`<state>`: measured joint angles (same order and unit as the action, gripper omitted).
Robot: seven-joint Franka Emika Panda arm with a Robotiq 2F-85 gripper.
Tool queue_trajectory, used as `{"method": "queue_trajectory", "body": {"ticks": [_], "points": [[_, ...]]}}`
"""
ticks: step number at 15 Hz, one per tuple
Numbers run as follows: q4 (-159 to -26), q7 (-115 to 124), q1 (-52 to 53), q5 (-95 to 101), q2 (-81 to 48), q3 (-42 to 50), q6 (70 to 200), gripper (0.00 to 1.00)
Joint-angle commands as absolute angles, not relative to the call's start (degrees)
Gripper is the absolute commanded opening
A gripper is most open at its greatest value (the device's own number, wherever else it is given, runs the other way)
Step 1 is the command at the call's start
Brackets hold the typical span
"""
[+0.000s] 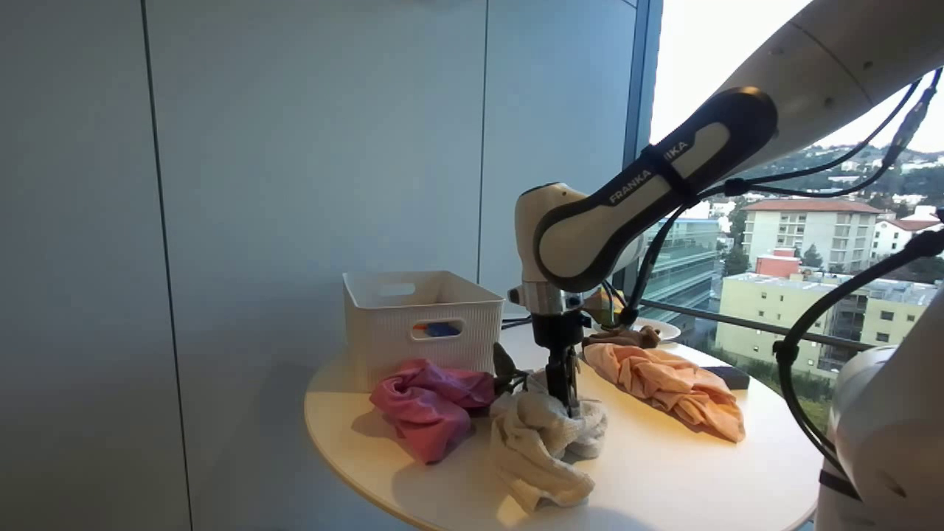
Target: Put all the clothing and two plush toys into the basket
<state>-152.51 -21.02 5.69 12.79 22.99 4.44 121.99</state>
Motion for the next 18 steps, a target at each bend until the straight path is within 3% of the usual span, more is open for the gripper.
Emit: {"method": "queue_trajectory", "body": {"ticks": [1,8,11,18], "points": [[-150.22,-22.28,4.36,12.50,20.40,3.94,121.96,0.58],[-150.60,-28.37,4.47,8.65,25.20,5.88,119.50,0.07],[-150.99,-28.76,3.93,9.16,28.74,6.15,117.90,0.03],[-150.01,-31.50,5.17,11.06,49.70,5.19,114.77,0.07]]}}
